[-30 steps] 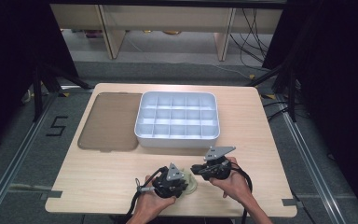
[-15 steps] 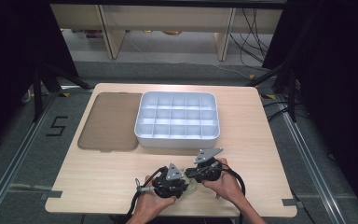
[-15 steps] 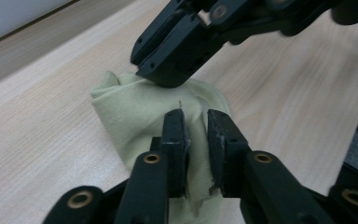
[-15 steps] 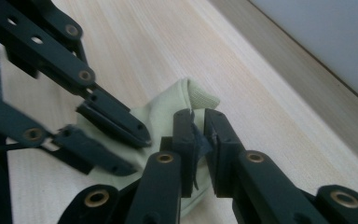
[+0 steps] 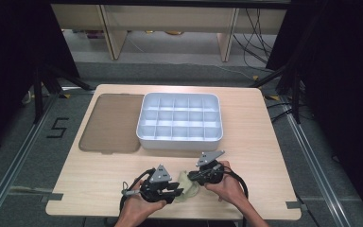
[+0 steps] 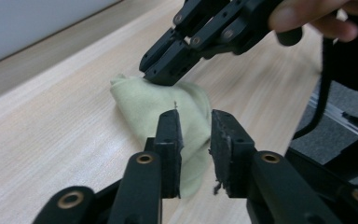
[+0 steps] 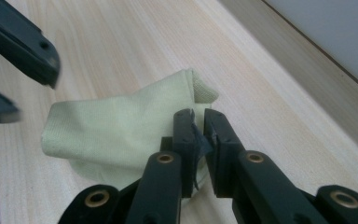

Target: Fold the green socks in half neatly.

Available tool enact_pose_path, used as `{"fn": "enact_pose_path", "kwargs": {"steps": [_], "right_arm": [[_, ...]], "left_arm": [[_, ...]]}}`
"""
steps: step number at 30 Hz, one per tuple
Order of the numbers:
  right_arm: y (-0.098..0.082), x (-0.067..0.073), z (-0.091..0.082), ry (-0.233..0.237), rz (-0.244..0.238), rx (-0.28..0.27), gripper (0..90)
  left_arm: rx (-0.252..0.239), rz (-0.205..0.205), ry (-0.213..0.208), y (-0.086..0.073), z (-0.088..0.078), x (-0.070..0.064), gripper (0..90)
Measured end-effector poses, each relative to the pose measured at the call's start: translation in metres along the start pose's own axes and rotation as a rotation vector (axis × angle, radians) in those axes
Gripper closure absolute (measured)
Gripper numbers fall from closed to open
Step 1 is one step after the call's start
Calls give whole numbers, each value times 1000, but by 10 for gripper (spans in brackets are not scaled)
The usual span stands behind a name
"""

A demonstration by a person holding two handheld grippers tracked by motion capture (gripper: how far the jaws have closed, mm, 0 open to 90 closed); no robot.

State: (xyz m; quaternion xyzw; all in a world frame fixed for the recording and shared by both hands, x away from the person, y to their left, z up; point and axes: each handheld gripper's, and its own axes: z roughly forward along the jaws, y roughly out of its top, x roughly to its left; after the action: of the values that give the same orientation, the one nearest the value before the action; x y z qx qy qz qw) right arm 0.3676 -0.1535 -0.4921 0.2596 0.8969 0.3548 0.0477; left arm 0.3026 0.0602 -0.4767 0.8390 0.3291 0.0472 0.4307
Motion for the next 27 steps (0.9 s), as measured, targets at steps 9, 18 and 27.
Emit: {"fn": "enact_pose_path", "kwargs": {"steps": [9,18,27], "right_arm": [[-1,2,2,-4,-9,-14,834],[1,2,-1,4,-16,-4,825],[5,4,-12,11,-5,-56,820]], "left_arm": [[115,98,21,-6,27,-6,758],[124,143,58,-8,27,-10,761],[121,137,77,-9,28,-8,817]]}}
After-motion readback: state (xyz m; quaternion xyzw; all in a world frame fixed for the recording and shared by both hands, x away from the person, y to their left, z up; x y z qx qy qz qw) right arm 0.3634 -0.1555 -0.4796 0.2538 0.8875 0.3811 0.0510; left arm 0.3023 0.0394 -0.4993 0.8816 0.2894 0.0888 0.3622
